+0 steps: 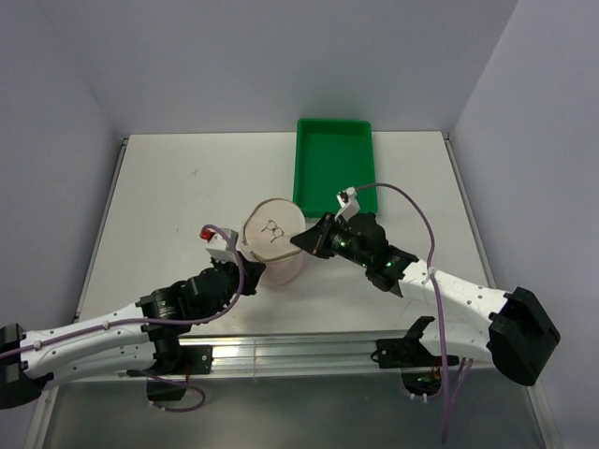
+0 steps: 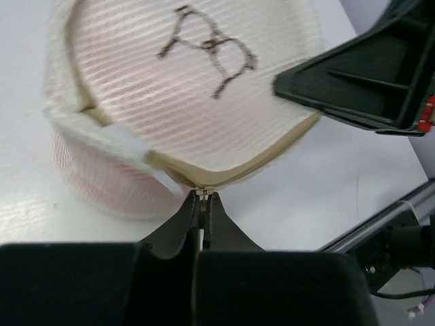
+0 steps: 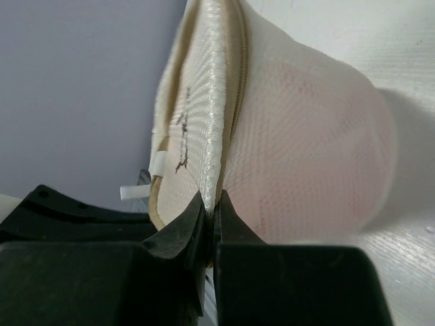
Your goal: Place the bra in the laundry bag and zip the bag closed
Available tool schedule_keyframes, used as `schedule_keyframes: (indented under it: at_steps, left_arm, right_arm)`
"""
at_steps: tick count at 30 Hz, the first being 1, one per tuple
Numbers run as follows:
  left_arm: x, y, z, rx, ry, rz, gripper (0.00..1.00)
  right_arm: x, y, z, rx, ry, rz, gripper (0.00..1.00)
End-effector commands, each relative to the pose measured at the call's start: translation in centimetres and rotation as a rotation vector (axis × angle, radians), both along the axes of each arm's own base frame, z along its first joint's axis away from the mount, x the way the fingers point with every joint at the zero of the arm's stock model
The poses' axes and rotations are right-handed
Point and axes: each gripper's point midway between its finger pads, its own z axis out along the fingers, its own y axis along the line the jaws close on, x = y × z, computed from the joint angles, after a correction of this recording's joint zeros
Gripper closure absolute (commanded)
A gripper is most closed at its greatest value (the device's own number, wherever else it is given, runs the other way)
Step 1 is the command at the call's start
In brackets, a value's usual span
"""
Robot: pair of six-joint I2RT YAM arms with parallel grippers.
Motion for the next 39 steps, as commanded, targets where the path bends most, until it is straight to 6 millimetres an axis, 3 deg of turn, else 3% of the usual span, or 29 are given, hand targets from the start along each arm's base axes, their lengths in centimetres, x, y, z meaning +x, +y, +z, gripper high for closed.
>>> schedule_keyframes:
  at_steps: [1,8,13,15,20,21,24,25,26,27,29,34,36,37,39]
  left_arm:
    - [1.0,4.6,-0.9,0.081,0.018,0.197,1.00]
    - [1.3,9.3,-0.2,0.098,0.019,0.376,1.00]
    - [1.3,10.6,0.8,0.042,0.030,0.439,1.00]
    - [1.3,11.8,0.8,0.057,0.026,0.489,1.00]
    - [1.3,12.3,1.3,-0.005,0.020,0.506,0.99]
    - [1.3,12.1,1.7,-0.019,0.015,0.497,0.91]
    - [1.3,12.3,3.1,-0.072,-0.002,0.498,0.73]
    - [1.3,12.5,3.6,-0.075,-0.009,0.503,0.63]
    - [1.3,12.7,4.7,-0.099,-0.016,0.504,0.59]
    - [1.2,13.0,5.3,-0.113,-0.020,0.508,0.51]
    - [1.0,13.6,6.9,-0.142,-0.025,0.511,0.43]
    - [0.3,14.4,9.1,-0.192,-0.039,0.475,0.18]
    - [0.1,14.3,9.7,-0.216,-0.042,0.448,0.16]
    - [0.0,14.3,9.9,-0.221,-0.044,0.444,0.14]
    - [-0.1,14.3,10.4,-0.231,-0.054,0.427,0.09]
  right_arm:
    - [2.3,-1.8,1.2,-0.043,-0.079,-0.028,1.00]
    - [3.3,-2.8,1.5,-0.143,-0.096,0.020,1.00]
    - [4.2,-3.1,1.3,-0.179,-0.095,0.009,1.00]
    - [4.3,-2.7,1.4,-0.170,-0.090,0.028,1.00]
    - [3.8,0.3,2.0,-0.076,-0.081,0.095,1.00]
    - [3.6,1.3,1.3,-0.065,-0.051,0.107,1.00]
    - [2.3,5.7,2.0,-0.045,-0.070,0.172,1.00]
    - [2.1,7.7,2.1,-0.047,-0.068,0.194,1.00]
    - [2.3,8.6,2.6,-0.032,-0.076,0.203,1.00]
    - [2.5,9.6,1.8,-0.033,-0.056,0.211,1.00]
    - [3.1,11.0,3.4,0.001,-0.079,0.222,1.00]
    - [4.7,11.7,3.3,-0.026,-0.090,0.187,1.00]
    - [5.0,11.0,3.1,-0.042,-0.101,0.153,0.99]
    - [4.9,10.3,1.9,-0.067,-0.088,0.138,0.88]
    - [5.2,9.4,1.5,-0.092,-0.098,0.099,0.75]
